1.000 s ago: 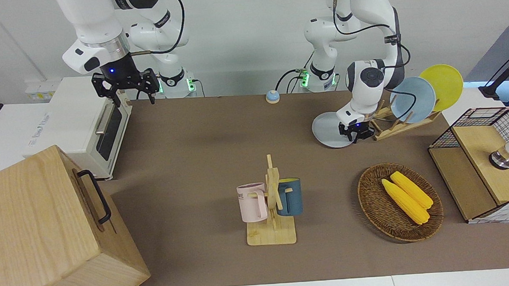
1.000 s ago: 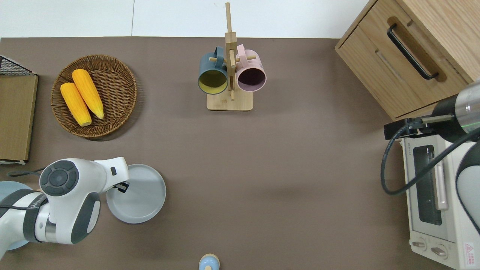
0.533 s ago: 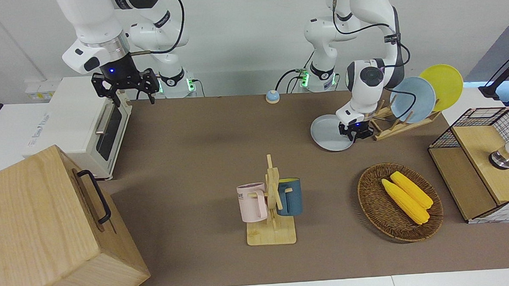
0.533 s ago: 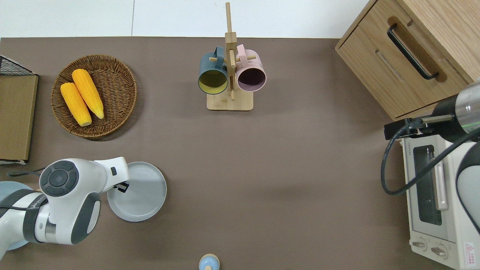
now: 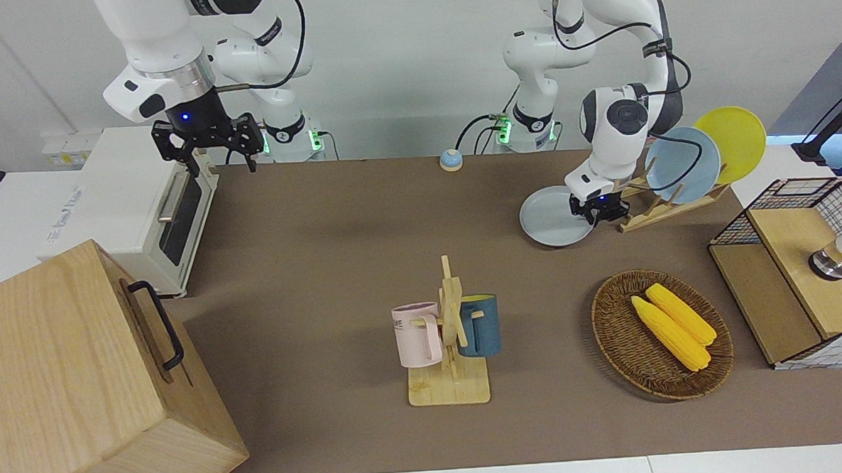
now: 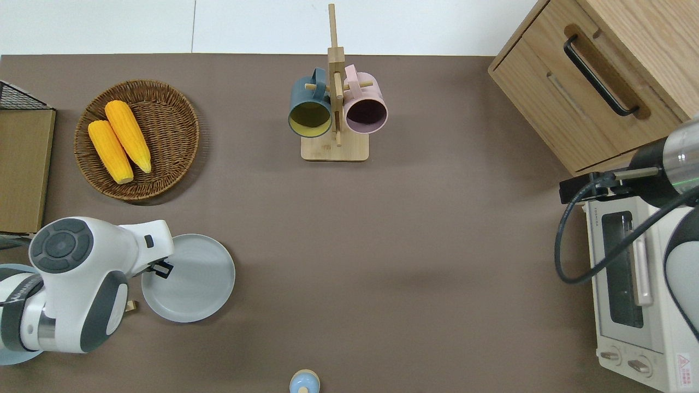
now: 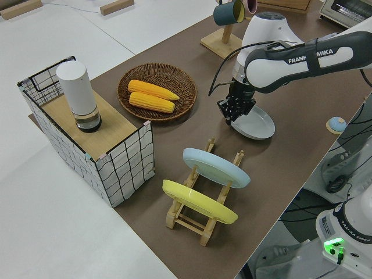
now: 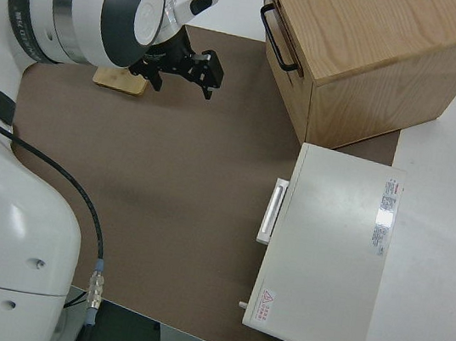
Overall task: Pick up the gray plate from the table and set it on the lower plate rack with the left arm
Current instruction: 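Lift the gray plate and tilt it upright with the left gripper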
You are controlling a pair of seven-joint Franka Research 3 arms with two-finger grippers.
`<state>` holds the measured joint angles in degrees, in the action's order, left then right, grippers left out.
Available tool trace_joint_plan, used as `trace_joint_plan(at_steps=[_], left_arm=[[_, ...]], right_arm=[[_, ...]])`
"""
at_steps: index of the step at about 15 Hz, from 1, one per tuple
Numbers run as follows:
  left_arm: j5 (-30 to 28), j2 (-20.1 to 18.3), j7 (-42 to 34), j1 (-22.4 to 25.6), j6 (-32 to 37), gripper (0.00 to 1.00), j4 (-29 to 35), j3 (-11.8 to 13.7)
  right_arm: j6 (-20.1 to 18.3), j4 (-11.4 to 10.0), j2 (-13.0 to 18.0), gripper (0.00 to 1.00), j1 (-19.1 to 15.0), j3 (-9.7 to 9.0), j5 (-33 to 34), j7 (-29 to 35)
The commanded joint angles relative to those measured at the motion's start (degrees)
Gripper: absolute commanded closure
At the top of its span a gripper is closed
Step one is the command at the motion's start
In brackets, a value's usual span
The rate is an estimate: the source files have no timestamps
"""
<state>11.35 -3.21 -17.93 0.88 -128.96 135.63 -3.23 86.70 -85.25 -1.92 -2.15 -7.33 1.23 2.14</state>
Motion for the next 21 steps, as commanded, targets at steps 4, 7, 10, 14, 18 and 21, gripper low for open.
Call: trace_joint_plan(at_steps=[4,7,10,14,18,21], left_arm=[[0.69,-2.15,-0.79,0.26,11.95,1.0,-6.94,0.06],[0.52,-3.47,-0.88,0.26,17.58,1.0,-9.58,-0.02],[0.25,-5.22,-0.79,0.0,22.68,1.0,-12.04,-0.02],[0.17,-7.07,-0.88,0.08,28.22,1.0,-15.21,0.06],[-0.18,-7.25,-1.76,0.17,33.4,1.0,-18.72,0.15],[-0.71,-7.43,-2.89,0.26,36.48,1.0,-21.01,0.33]], right_arm=[[-0.92,1.14,-0.54,0.017,-1.28,-1.19,0.17,0.76],[-0.92,1.14,-0.54,0.017,-1.28,-1.19,0.17,0.76],[-0.92,1.14,-0.54,0.017,-1.28,-1.19,0.17,0.76],[-0.92,1.23,-0.54,0.017,-1.28,-1.19,0.17,0.76],[-0.92,1.14,-0.54,0.017,-1.19,-1.19,0.17,0.76],[-0.92,1.23,-0.54,0.017,-1.28,-1.19,0.17,0.84]])
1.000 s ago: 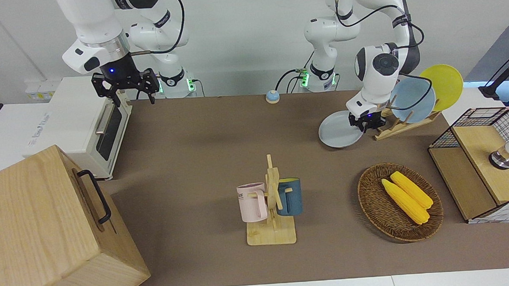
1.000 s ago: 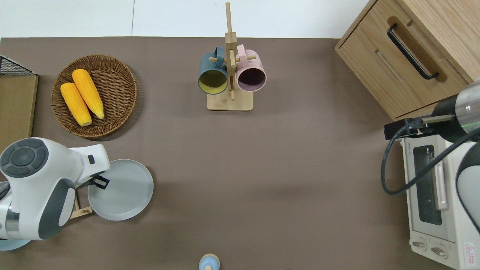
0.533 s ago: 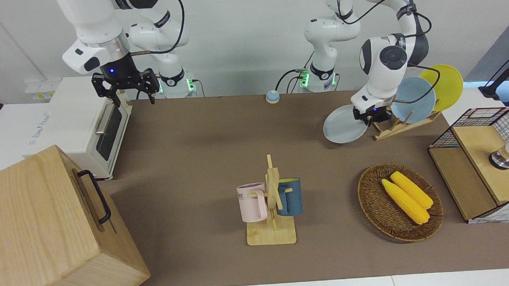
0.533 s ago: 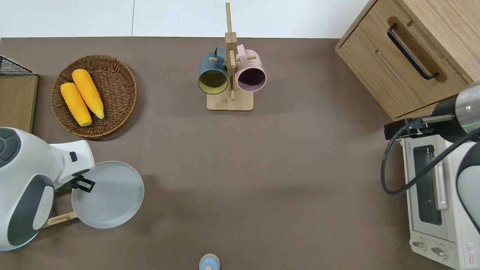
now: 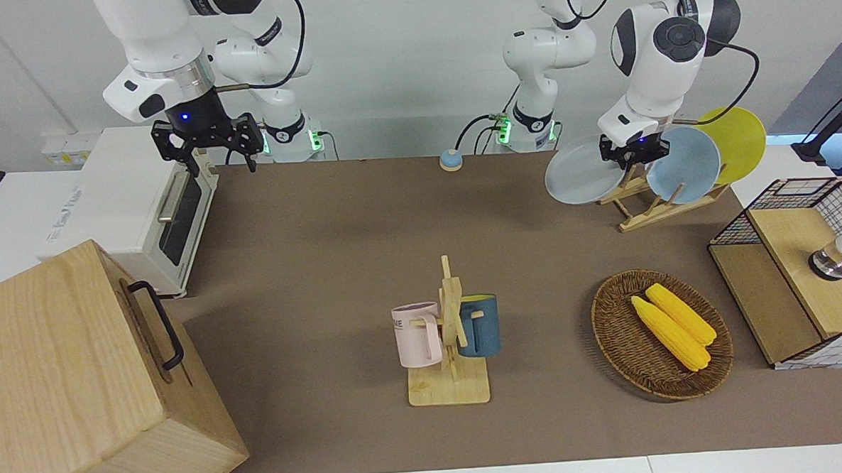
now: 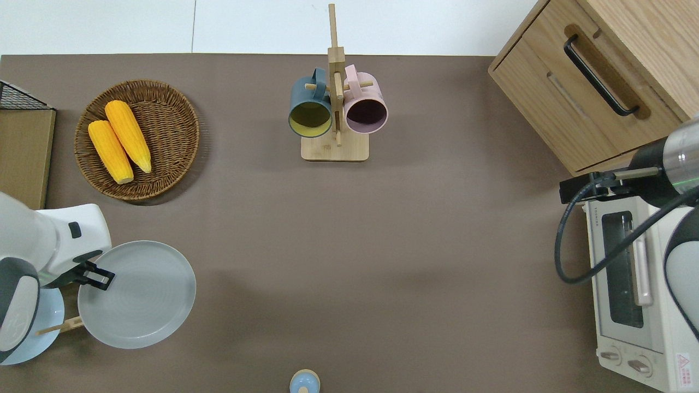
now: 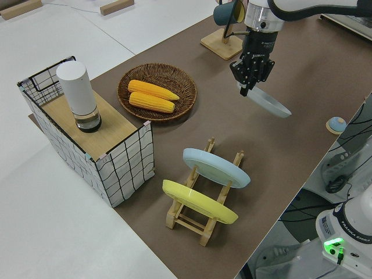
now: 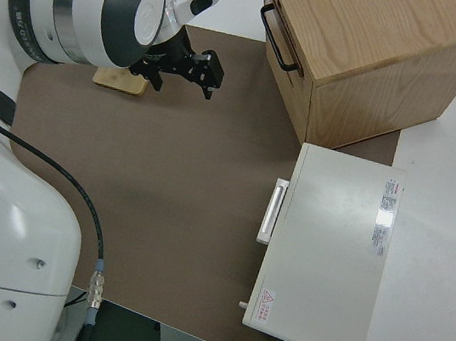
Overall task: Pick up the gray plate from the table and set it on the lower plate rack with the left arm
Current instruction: 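Lift the gray plate and tilt it upright with the left gripper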
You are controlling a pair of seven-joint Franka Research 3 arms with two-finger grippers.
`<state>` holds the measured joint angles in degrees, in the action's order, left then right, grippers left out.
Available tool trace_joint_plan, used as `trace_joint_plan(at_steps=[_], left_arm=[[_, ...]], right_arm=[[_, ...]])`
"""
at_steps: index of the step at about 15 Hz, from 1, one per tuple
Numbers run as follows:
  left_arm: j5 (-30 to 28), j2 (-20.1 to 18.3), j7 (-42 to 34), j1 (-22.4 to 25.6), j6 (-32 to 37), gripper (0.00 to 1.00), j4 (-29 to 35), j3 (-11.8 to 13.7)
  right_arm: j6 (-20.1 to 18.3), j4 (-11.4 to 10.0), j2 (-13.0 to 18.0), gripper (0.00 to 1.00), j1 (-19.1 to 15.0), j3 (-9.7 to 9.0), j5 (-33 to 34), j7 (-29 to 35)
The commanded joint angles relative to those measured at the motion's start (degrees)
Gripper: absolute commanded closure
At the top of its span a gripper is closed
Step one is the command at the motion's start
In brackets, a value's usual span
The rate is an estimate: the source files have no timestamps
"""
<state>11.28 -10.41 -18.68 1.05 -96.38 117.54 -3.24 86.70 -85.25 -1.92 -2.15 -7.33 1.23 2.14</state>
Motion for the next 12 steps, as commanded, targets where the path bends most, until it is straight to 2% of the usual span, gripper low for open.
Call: trace_joint_plan(at_steps=[1,7,12], left_arm=[[-0.64,-0.23,-2.23,0.09,5.31,1.0,-3.98,0.34],[0.67,-0.75,-2.41,0.44,9.1,1.0,-8.47,0.16],[6.55,-4.0,-0.83,1.05,9.72,1.0,-8.64,0.6]], right_arm=[[-0.92,1.23,-0.54,0.017,-1.19,-1.19,0.17,0.76],[-0.92,1.23,-0.54,0.017,-1.28,-1.19,0.17,0.76],[-0.92,1.14,-0.54,0.017,-1.28,-1.19,0.17,0.76]])
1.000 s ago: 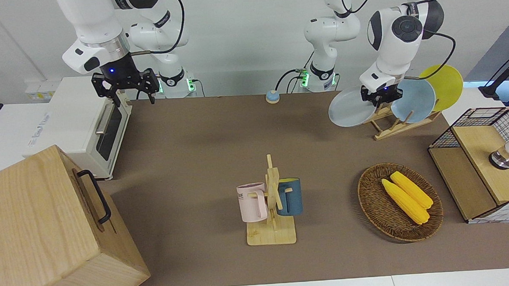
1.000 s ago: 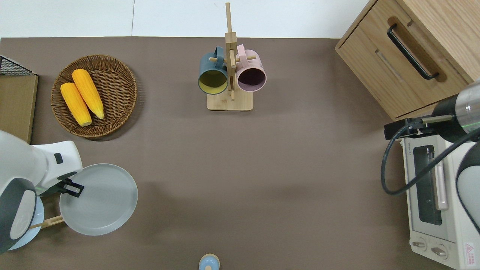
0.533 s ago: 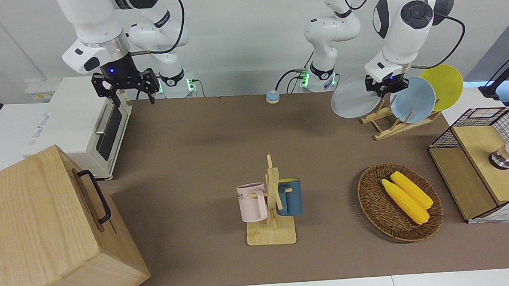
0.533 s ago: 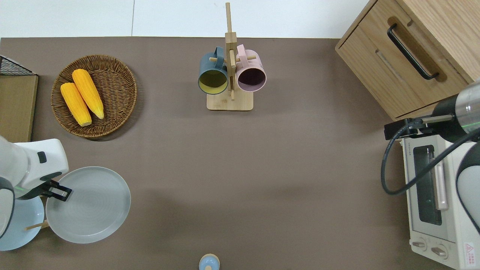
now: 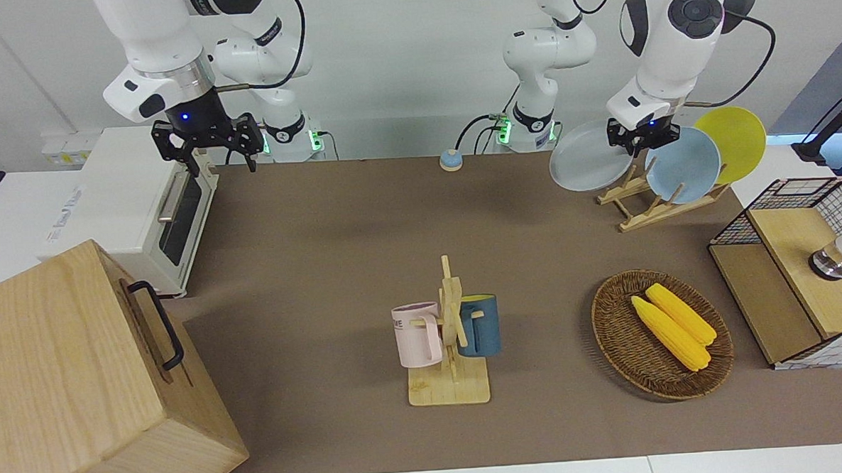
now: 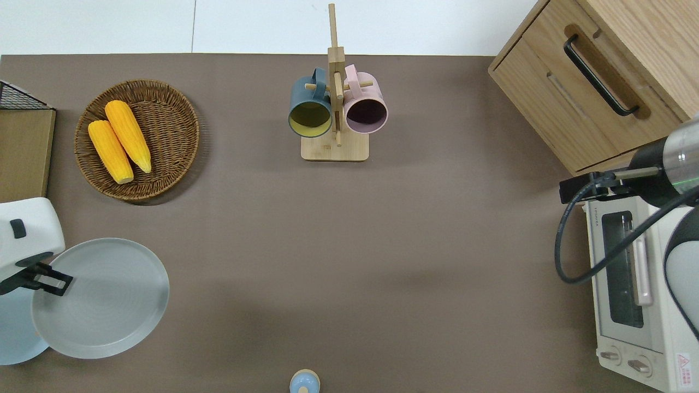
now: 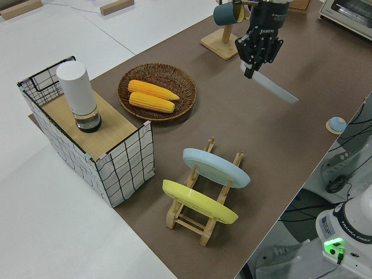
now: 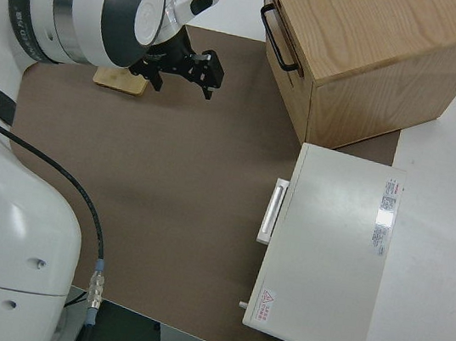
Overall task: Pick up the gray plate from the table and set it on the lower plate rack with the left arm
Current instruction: 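Lower the upright plate into the lower slot of the wooden rack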
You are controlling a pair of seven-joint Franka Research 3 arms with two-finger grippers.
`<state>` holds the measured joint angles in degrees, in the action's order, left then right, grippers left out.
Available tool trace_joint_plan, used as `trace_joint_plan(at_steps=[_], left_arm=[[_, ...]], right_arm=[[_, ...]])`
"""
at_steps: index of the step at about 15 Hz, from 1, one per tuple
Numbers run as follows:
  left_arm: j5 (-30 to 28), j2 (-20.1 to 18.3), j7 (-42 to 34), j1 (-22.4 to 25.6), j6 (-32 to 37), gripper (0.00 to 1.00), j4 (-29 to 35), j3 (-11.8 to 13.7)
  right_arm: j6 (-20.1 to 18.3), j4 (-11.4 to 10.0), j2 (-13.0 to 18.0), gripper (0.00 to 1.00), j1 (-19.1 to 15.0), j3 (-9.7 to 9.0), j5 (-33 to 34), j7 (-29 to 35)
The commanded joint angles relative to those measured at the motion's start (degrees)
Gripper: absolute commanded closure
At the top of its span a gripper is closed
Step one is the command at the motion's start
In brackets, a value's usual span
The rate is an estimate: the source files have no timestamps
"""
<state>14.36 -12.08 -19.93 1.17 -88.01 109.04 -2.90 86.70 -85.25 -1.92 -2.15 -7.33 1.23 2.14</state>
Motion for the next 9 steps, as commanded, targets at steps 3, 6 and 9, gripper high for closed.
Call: trace_joint_plan(at_steps=[3,6,9], left_arm=[[8.38,-3.12,1.47,1.02,1.35,1.0,-0.14,0.35],[11.21,-3.82,5.68,0.85,1.35,1.0,-0.14,0.26],[14.37,-4.44,11.82,0.41,2.83,1.0,0.38,-0.26]], right_arm=[[-0.92,1.23,-0.54,0.017,-1.28,-1.19,0.17,0.76],[-0.92,1.14,-0.54,0.017,-1.28,-1.19,0.17,0.76],[-0.92,1.23,-0.54,0.017,-1.28,-1.19,0.17,0.76]])
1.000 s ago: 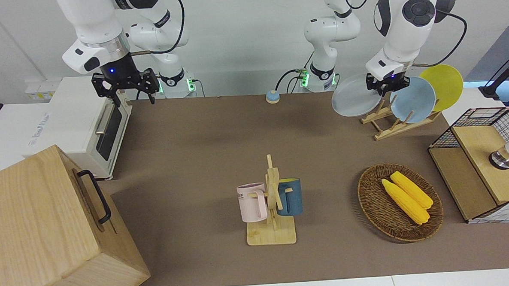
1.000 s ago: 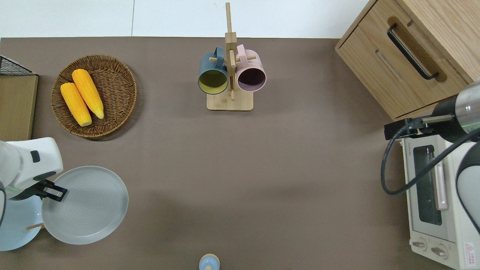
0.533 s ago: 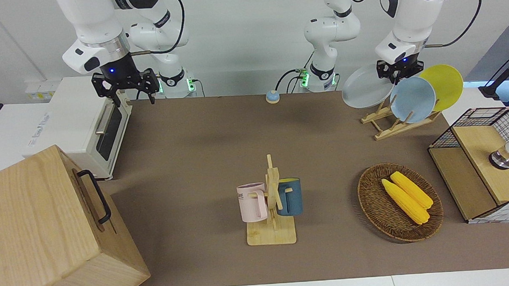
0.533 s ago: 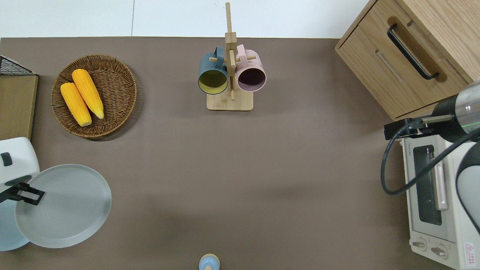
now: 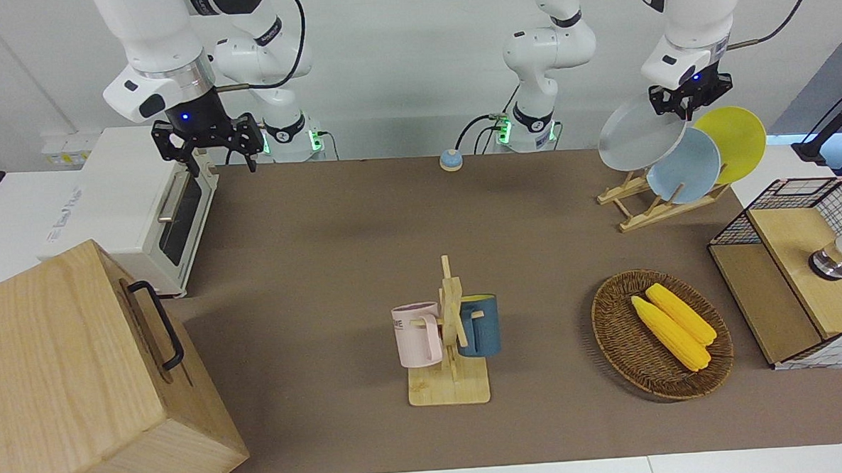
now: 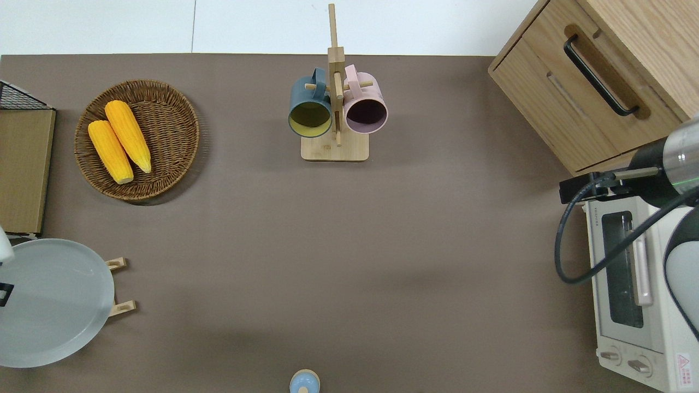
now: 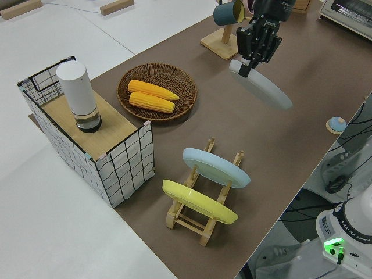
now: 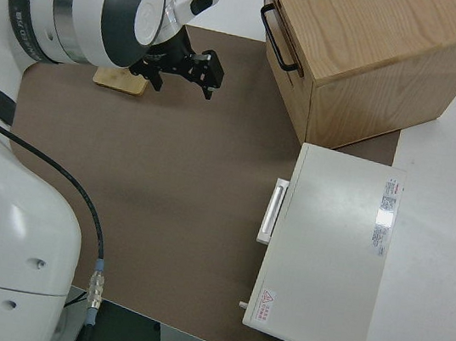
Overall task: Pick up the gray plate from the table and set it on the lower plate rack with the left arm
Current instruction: 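Lower the upright plate into the lower slot of the wooden rack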
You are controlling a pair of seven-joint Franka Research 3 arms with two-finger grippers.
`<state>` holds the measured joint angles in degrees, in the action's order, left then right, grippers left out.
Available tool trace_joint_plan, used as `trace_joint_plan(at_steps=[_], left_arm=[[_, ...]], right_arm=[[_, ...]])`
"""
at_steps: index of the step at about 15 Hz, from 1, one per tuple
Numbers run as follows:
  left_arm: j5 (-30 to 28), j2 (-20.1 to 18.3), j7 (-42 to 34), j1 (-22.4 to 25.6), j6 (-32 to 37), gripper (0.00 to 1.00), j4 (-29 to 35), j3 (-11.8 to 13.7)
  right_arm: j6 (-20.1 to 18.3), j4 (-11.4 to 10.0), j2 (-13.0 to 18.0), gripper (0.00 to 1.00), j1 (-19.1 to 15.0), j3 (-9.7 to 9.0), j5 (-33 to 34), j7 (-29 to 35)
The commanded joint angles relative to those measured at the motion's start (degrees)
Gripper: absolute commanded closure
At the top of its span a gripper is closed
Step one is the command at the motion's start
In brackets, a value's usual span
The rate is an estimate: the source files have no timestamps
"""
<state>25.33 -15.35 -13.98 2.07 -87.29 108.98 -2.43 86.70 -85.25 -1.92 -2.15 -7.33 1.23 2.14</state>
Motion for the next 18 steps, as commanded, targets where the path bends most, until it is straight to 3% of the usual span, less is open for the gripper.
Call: trace_joint_plan(at_steps=[1,5,10,18], left_arm=[[4.19,-1.18,8.59,-0.84,2.55,1.0,0.53,-1.08],[6.14,-1.44,19.31,-0.84,3.26,1.0,1.76,-4.24],[6.14,-1.44,26.96,-0.49,2.21,1.0,3.25,-4.42],[13.15,-1.44,42.18,-0.93,-2.44,1.0,10.53,-5.91]], right_arm=[[-0.92,1.23,-0.54,0.017,-1.28,-1.19,0.17,0.84],[-0.92,1.23,-0.54,0.017,-1.28,-1.19,0.17,0.76],[-0.92,1.14,-0.54,0.017,-1.28,-1.19,0.17,0.76],[-0.92,1.23,-0.54,0.017,-1.28,-1.19,0.17,0.76]])
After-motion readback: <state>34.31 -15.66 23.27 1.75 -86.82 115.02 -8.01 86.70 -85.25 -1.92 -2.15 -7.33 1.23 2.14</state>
